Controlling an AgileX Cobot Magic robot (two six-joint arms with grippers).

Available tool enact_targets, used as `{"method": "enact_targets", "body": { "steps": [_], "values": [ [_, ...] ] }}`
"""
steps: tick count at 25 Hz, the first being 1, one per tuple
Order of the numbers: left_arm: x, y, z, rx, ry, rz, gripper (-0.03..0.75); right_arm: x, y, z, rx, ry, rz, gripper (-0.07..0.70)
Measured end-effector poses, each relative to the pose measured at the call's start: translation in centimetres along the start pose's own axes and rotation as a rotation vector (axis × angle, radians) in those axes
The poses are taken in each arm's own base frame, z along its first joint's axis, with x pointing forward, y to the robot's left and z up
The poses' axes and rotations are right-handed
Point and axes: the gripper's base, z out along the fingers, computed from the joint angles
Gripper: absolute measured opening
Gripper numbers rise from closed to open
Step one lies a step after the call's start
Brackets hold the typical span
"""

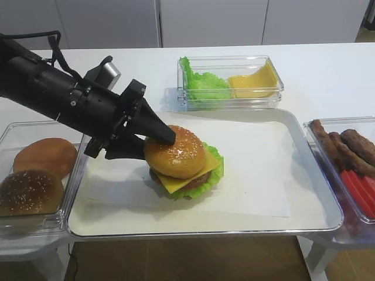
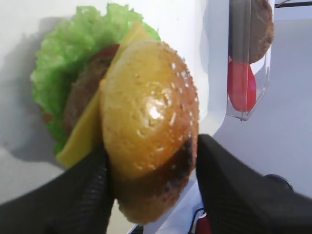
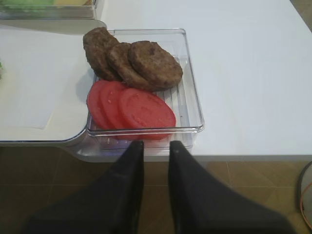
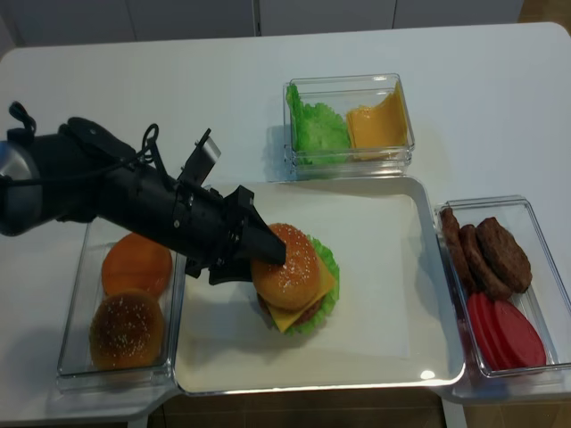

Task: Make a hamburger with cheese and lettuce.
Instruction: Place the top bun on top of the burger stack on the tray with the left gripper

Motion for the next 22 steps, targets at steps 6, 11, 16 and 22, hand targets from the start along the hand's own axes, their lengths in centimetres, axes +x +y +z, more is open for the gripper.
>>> {"method": "enact_targets", "body": {
  "steps": [6, 11, 16, 22],
  "values": [
    [-0.02, 0.05, 0.0, -0.006, -0.002, 0.002, 0.38, 0.0, 0.0, 0.0, 0.0, 0.0, 0.0, 0.136],
    [-0.19, -0.06, -0.37, -0.024, -0.038, 0.014, 0.442, 0.0, 0.0, 0.0, 0.0, 0.0, 0.0, 0.135],
    [-0.07, 0.06, -0.87, -0.081, -0.048, 0.05, 0.459, 0.0, 0.0, 0.0, 0.0, 0.0, 0.0, 0.135],
    [-0.06, 0.13, -0.89, -0.09, -0.047, 0.05, 0.46, 0.0, 0.0, 0.0, 0.0, 0.0, 0.0, 0.135]
  ]
}}
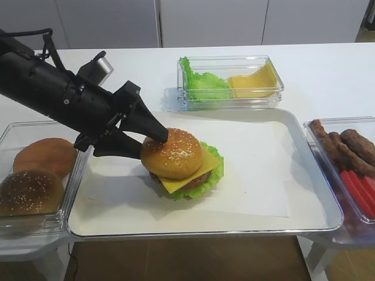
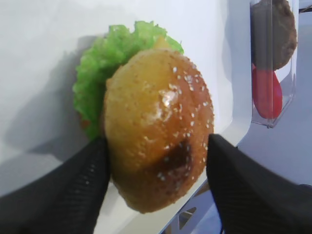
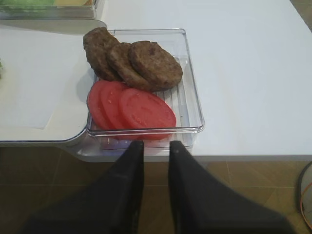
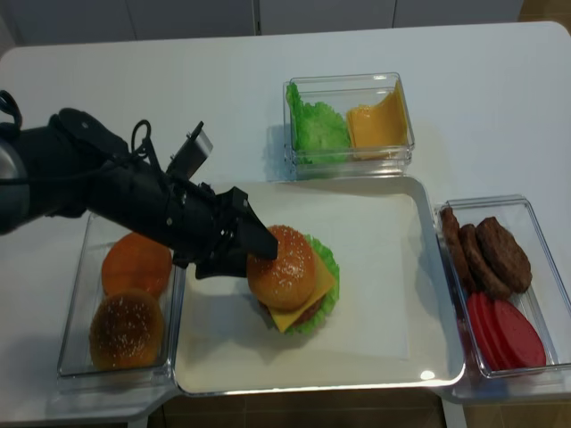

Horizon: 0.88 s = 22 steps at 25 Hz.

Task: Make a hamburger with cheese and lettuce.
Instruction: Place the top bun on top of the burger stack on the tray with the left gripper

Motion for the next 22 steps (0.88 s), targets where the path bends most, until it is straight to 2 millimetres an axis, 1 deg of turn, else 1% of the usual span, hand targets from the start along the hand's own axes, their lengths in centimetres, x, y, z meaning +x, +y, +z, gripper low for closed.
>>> {"method": "enact_targets", "body": {
  "steps": [18, 22],
  "values": [
    [-0.38, 0.21, -0.01, -0.023, -0.041, 0.0, 0.46, 0.0, 0.0, 0.0, 0.0, 0.0, -0.002, 0.135],
    [-0.63, -0.12, -0.19, -0.017, -0.045, 0.012, 0.46, 0.0, 0.0, 0.0, 0.0, 0.0, -0.002, 0.135]
  ]
}}
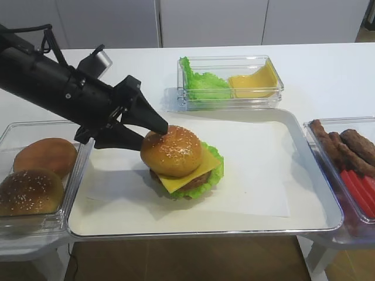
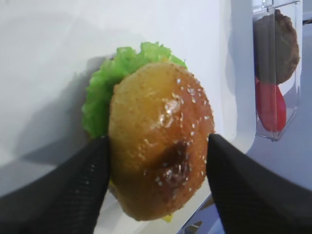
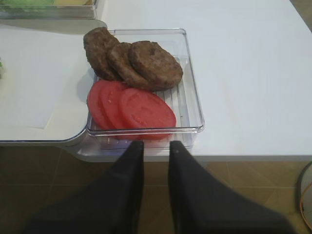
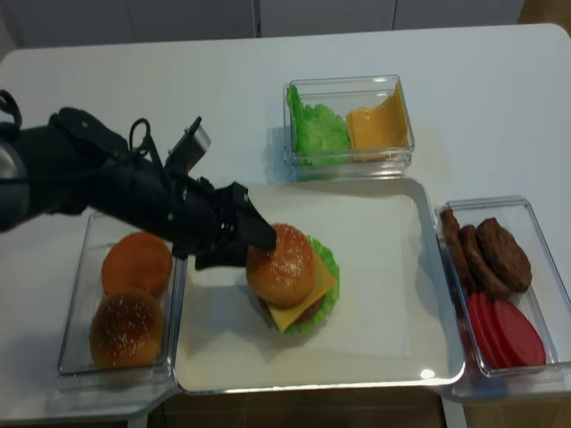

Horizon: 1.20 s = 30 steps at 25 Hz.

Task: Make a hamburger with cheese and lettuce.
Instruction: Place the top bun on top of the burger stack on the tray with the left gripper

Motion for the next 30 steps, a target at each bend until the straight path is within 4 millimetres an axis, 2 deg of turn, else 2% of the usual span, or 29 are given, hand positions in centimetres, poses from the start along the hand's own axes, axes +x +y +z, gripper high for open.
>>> {"method": "enact_targets", "body": {
  "steps": [6, 10, 19, 30],
  "values": [
    [-0.2, -0.9, -0.5, -0.006, -0.004, 0.05, 0.46, 0.0, 0.0, 0.0, 0.0, 0.0, 0.0, 0.135],
    [0.1, -0.8, -0.4, -0.045, 0.021, 0.069, 0.46, 0.0, 0.0, 0.0, 0.0, 0.0, 0.0, 0.135],
    [0.8, -1.5, 0.5, -0.054, 0.064, 0.097, 0.46, 0.0, 0.0, 0.0, 0.0, 0.0, 0.0, 0.135],
    [0.8, -1.5, 0.5, -0.061, 0.067, 0.101, 0.46, 0.0, 0.0, 0.0, 0.0, 0.0, 0.0, 0.135]
  ]
}}
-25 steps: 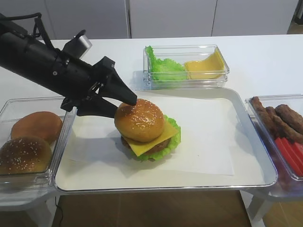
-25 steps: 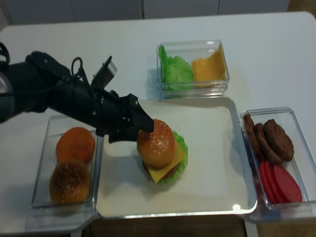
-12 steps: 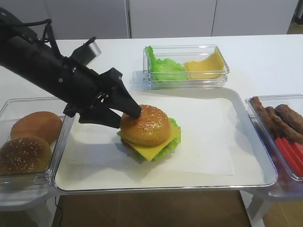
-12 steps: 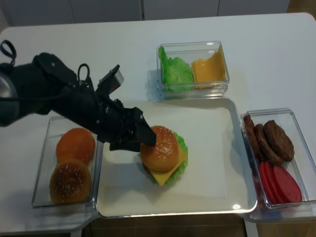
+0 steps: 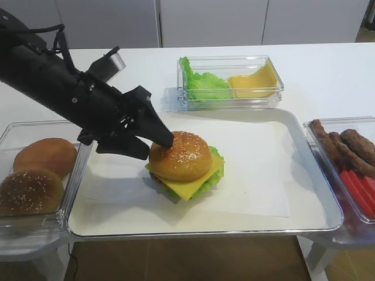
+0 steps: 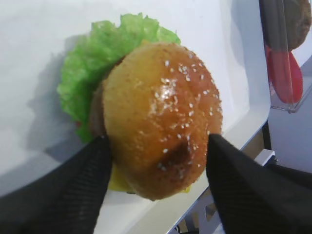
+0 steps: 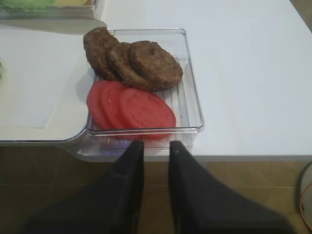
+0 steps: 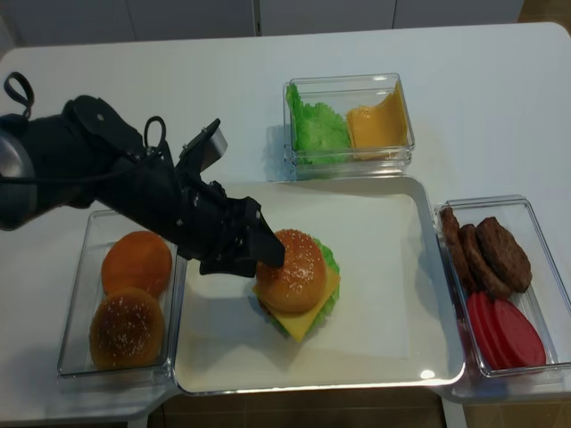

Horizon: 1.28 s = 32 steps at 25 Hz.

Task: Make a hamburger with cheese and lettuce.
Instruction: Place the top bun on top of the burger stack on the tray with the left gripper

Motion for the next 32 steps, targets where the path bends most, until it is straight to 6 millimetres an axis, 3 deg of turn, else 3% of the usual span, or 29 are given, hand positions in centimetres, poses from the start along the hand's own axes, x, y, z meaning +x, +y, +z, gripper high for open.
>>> {"method": "enact_targets", "body": {
  "steps": [10, 32],
  "values": [
    [-0.45, 0.57, -0.03, -0.063, -0.049, 0.015, 0.468, 0.0, 0.0, 0.0, 0.0, 0.0, 0.0, 0.135],
    [-0.15, -0.17, 0.0, 0.019, -0.016, -0.026, 0.469, 0.0, 0.0, 0.0, 0.0, 0.0, 0.0, 0.135]
  ]
}}
